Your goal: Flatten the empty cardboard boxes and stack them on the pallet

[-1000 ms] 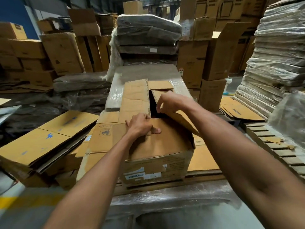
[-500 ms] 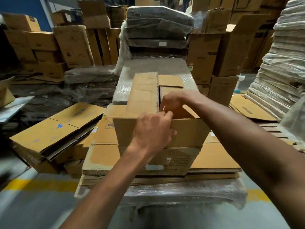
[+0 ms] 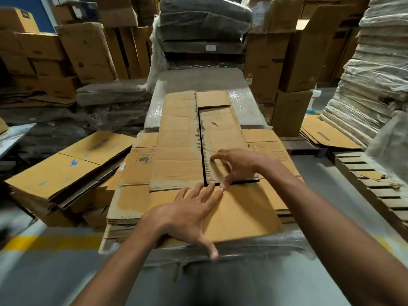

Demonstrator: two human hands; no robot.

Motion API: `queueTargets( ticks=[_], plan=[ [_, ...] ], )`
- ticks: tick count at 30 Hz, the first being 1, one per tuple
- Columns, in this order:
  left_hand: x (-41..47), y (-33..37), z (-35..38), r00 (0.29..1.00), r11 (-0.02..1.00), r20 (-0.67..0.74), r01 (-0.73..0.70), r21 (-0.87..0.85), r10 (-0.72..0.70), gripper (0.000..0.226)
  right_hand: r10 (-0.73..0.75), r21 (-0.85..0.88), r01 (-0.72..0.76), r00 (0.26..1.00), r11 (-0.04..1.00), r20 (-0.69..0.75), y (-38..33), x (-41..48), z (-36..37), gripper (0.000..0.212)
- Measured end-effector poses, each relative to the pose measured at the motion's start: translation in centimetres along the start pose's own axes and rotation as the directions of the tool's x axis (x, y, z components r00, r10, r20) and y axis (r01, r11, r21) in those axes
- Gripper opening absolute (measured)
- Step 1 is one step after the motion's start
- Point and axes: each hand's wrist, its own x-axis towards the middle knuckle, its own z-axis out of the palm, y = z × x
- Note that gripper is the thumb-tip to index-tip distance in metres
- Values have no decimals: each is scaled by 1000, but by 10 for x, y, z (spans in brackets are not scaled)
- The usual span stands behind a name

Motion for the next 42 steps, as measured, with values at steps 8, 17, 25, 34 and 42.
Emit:
queueTargets(
  ticks=[8,17,25,34,42],
  plan=[
    [33,-47,17,864,996,-495,91,-22,-90,79,-10,-52,-6,952,999,-305,-1,-28,63,108],
    [67,-62,-14,908,955,-417,157,253,-39,103,-15,-245,-127,861,961,-508,-7,-17,109,93],
    [30,-44,-39,729,882,-680,270,386,74,76,0,-228,-142,848,963,-529,-6,-19,118,93],
    [-37,-77,-61,432,634,-764,773,39,-479,63,35,-167,-158,819,973,-572,-12,-16,118,97],
    [-8,-102,-11,455,594,-470,779,-200,-756,88,44,-152,-162,814,975,-579,-12,-18,118,99]
  ],
)
